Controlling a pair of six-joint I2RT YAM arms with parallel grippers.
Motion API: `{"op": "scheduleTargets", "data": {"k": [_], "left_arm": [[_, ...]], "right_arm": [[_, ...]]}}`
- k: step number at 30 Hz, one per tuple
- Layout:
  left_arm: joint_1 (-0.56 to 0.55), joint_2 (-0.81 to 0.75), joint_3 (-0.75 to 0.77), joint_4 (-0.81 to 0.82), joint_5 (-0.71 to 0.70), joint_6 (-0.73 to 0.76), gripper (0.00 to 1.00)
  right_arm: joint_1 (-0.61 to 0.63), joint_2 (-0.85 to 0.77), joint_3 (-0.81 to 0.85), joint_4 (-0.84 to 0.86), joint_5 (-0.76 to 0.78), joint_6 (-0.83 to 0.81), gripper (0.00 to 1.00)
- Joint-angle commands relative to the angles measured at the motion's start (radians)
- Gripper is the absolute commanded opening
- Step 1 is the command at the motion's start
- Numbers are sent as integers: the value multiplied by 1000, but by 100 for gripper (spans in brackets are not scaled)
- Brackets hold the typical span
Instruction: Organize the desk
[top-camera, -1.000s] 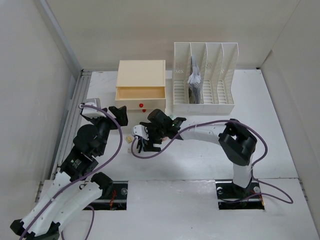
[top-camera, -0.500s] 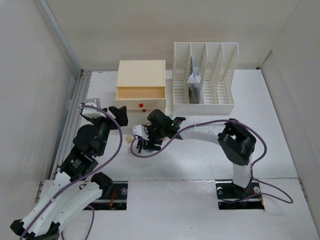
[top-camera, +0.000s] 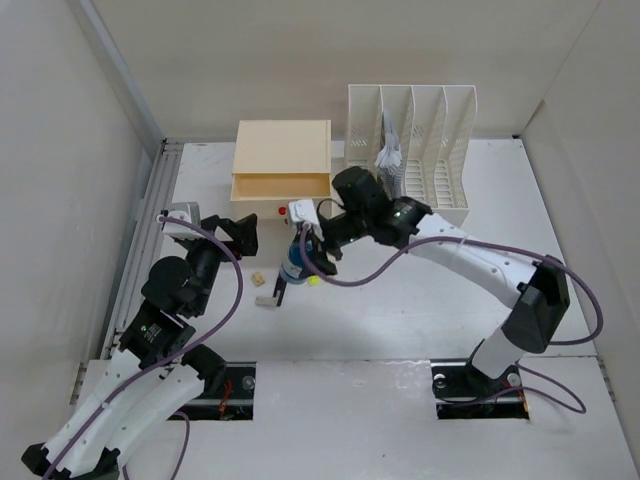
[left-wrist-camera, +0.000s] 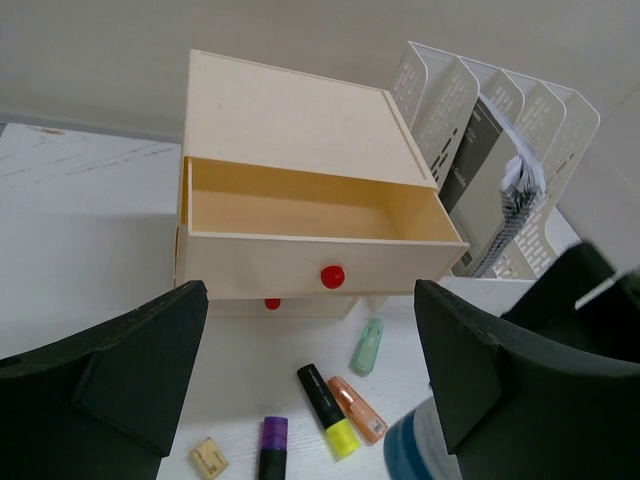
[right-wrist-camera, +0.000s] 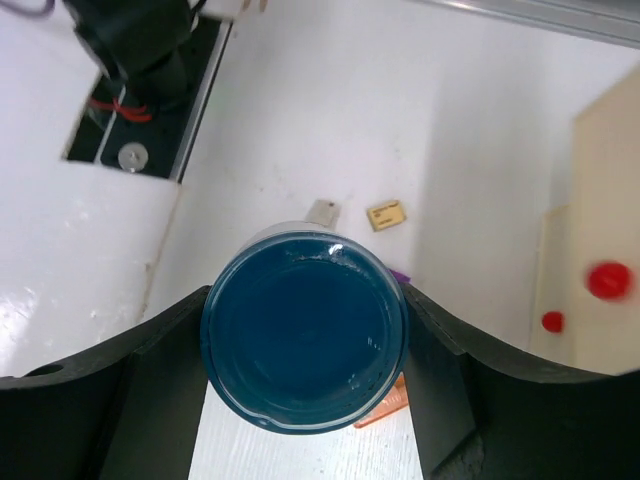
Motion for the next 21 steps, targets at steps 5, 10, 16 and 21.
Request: {"op": "scheduleTargets", "data": {"k": [5,10,16,21], "left_arm": [[1,-10,-9,66,30,15,82],[1,-10,-19,89,79,25,84],[1,8,-29,169,275,38,99],[1,17,4,189,358,-11,100]], "right_arm": [[-177,-40,85,151,-254,240,1],[-231,-40,103,254,-359,373,0],[-240,-31,117,317,-458,488,0],[-260,-31,128,327,-559,529,0]]}}
